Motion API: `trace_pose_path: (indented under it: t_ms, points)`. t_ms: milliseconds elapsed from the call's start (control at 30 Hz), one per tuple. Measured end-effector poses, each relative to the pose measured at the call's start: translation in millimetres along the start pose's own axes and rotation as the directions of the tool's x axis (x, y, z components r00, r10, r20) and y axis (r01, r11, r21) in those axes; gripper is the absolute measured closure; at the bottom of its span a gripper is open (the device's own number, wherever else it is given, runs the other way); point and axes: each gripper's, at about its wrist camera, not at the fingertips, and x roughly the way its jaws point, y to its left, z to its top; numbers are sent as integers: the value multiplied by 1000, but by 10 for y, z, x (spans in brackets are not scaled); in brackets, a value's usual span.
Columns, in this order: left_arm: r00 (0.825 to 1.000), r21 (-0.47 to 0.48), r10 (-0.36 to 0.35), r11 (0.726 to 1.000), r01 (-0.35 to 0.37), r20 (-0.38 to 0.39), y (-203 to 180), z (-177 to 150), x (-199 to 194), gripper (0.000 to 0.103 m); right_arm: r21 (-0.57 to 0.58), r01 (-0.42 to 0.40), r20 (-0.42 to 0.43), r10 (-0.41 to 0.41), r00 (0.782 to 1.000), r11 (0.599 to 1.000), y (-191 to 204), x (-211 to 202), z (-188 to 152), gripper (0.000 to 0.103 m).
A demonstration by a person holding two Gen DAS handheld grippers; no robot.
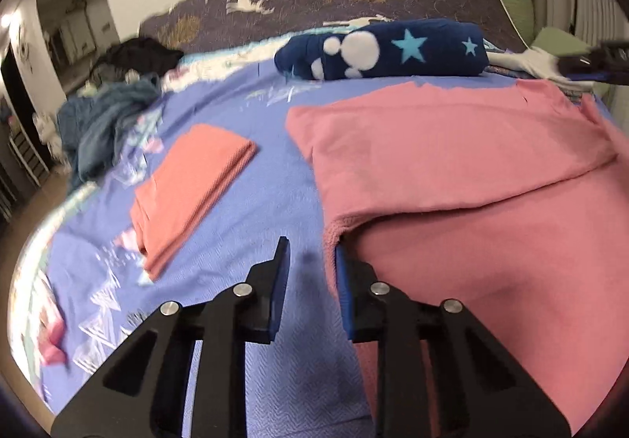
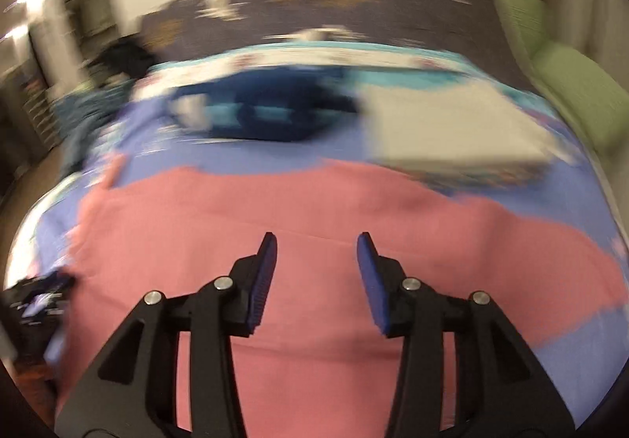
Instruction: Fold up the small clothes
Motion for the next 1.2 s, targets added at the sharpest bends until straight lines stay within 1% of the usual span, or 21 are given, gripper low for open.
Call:
trace_pose_path:
  t_ms: [33, 67, 100, 133, 200, 233, 300, 333, 367, 400, 500, 600, 700, 800, 867, 900, 933, 967, 1033, 1133, 1200]
  points:
    - [1000, -19, -17, 1000, 17, -8, 30, -8, 8, 78, -41, -82, -26, 81, 996, 996, 245, 123, 82, 69]
    - [999, -35, -32, 999, 32, -11, 60, -13, 13, 78, -79, -170, -70, 165, 984, 982, 488, 285, 164, 75]
    - [999, -43, -40, 998, 40, -13, 65, -13, 19, 78, -103, -219, -103, 209, 972, 970, 673, 411, 219, 88]
    - [999, -48, -45, 998, 44, -14, 70, -17, 24, 78, -128, -258, -143, 239, 960, 958, 907, 565, 244, 95]
    - [999, -49, -48, 998, 47, -15, 65, -25, 36, 78, -143, -296, -229, 260, 938, 944, 1311, 968, 304, 95]
    - [999, -49, -50, 998, 49, -17, 63, -28, 41, 79, -135, -323, -284, 275, 919, 937, 1495, 1203, 317, 95]
    - [998, -60, -57, 997, 56, -21, 83, -28, 54, 79, -132, -340, -345, 279, 896, 931, 1724, 1545, 309, 96]
    - [998, -69, -62, 996, 60, -26, 102, -27, 65, 79, -139, -327, -365, 258, 894, 935, 1825, 1702, 298, 99]
    - [997, -81, -73, 994, 70, -28, 124, -28, 69, 79, -127, -319, -342, 260, 903, 939, 1894, 1819, 304, 100]
    - [996, -94, -83, 992, 80, -26, 148, -30, 67, 79, -126, -307, -303, 258, 917, 943, 1969, 1837, 333, 100]
    - [995, -120, -101, 988, 99, -12, 199, -42, 33, 78, -151, -308, -290, 256, 922, 939, 2066, 1862, 341, 100]
    - [990, -140, -132, 981, 137, 42, 239, -71, -151, 79, -77, -339, -298, 302, 905, 938, 1840, 1687, 337, 100]
    - [973, -140, -194, 967, 211, 125, 265, -32, -385, 79, -42, -335, -241, 316, 917, 941, 1402, 1272, 291, 96]
    - [956, -131, -251, 954, 271, 154, 143, 134, -431, 79, -14, -310, -236, 298, 925, 951, 921, 916, 91, 96]
    - [955, -102, -266, 955, 279, 130, -7, 238, -296, 79, 20, -251, -261, 248, 933, 968, 645, 807, -99, 79]
    - [967, -81, -241, 965, 248, 86, -102, 281, -135, 79, 41, -206, -276, 209, 938, 978, 481, 774, -234, 73]
    - [979, -62, -203, 977, 204, 20, -199, 290, 37, 79, 60, -209, -270, 218, 938, 976, 379, 742, -319, 75]
    - [985, -40, -161, 986, 159, -66, -282, 273, 243, 78, 89, -242, -243, 257, 936, 966, 272, 685, -412, 75]
    - [988, -17, -139, 990, 138, -71, -341, 296, 322, 77, 136, -279, -216, 303, 928, 951, 136, 600, -542, 75]
    - [987, -80, -135, 989, 128, -90, -300, 335, 262, 77, 166, -308, -233, 341, 911, 937, 27, 467, -626, 71]
    - [989, -83, -113, 991, 106, -94, -339, 350, 190, 77, 219, -280, -211, 325, 922, 935, -123, 279, -654, 71]
